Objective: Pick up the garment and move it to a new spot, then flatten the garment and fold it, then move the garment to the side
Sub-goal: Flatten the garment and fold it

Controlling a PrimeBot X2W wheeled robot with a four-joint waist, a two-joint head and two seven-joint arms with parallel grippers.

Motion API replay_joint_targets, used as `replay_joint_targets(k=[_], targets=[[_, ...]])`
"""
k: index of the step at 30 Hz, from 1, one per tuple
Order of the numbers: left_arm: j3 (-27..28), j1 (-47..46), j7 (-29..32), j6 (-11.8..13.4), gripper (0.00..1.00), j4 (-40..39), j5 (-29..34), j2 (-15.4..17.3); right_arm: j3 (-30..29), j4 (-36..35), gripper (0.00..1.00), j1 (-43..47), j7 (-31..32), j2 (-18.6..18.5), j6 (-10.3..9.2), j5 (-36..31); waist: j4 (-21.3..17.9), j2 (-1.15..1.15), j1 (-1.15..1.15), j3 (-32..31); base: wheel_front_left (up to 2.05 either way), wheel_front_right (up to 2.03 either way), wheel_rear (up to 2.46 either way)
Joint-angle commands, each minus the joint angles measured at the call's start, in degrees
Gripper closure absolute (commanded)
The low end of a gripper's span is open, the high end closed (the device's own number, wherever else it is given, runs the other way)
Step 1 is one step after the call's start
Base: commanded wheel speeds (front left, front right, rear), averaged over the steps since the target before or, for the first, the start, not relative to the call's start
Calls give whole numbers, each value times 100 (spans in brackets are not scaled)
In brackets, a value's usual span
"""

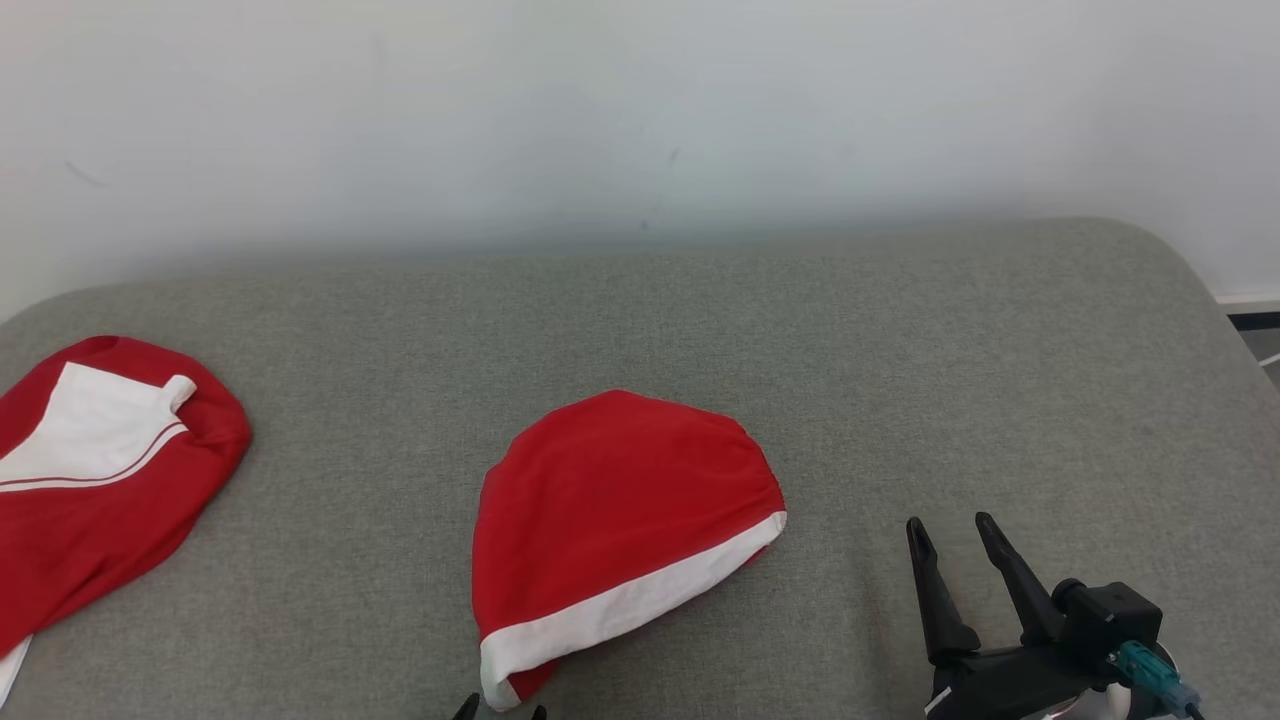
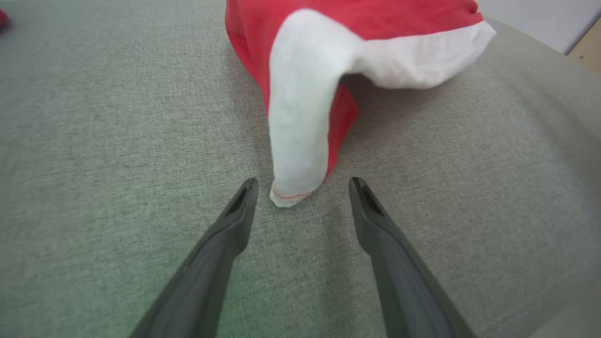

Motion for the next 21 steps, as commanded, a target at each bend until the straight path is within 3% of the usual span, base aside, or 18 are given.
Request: replay_joint_targets(k=[1,2,13,21], targets=[[39,-92,-8,-31,61,90,32,-1,1,-10,0,-15,21,-38,0,40,-61,0,0,31,0,0,0],[63,-121,-8,-39,100,106,42,-11,-8,-19,0,-8,19,-42,0,39,-65,0,0,36,0,0,0],[533,-311,-8,149,100,-100,370,125,-93,-38,0,76,3,4,0,-1,160,0,0,50,0,0,0],[769,-160,-8,379,100,-707,845,632,-112,0,0,127,-5,79,0,17,479,0,0,-20,0,0,0]])
